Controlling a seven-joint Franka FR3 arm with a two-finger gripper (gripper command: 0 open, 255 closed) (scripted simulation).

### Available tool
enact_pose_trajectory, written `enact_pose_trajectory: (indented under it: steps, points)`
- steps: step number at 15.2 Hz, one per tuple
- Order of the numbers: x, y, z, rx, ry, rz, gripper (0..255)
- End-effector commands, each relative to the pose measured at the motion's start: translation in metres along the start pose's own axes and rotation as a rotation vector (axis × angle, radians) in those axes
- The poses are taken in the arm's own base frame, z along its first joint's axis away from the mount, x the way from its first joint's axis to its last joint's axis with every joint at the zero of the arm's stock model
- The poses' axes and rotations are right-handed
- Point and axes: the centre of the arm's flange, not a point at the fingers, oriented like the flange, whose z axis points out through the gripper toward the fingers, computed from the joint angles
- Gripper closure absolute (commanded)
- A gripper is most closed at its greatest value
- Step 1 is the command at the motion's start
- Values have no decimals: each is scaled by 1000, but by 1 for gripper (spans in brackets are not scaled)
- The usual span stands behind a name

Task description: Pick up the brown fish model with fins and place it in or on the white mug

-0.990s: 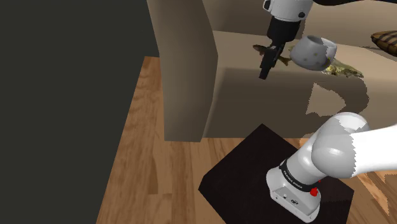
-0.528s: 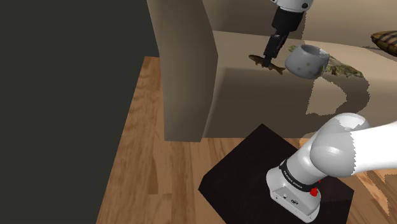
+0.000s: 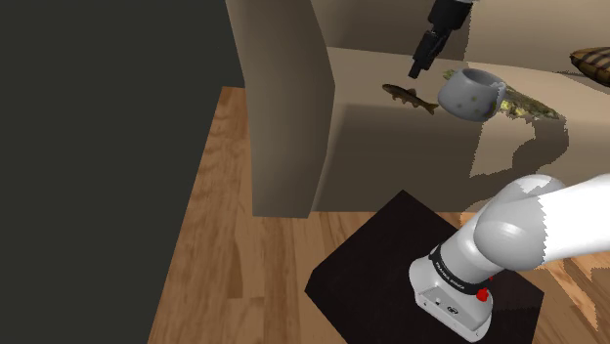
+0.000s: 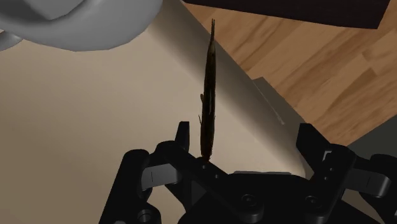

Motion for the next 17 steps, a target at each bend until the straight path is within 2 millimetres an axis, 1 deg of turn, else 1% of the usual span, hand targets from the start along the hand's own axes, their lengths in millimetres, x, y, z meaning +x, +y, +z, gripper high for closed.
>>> enact_pose_trajectory:
  steps: [1,2,8,9,17]
  points:
    - [2,27,-2,12,20,12,0]
    - [2,30,-3,13,21,13,0]
    - [3,30,29,13,21,13,0]
    - [3,29,37,13,21,13,0]
    - [3,29,37,13,21,13,0]
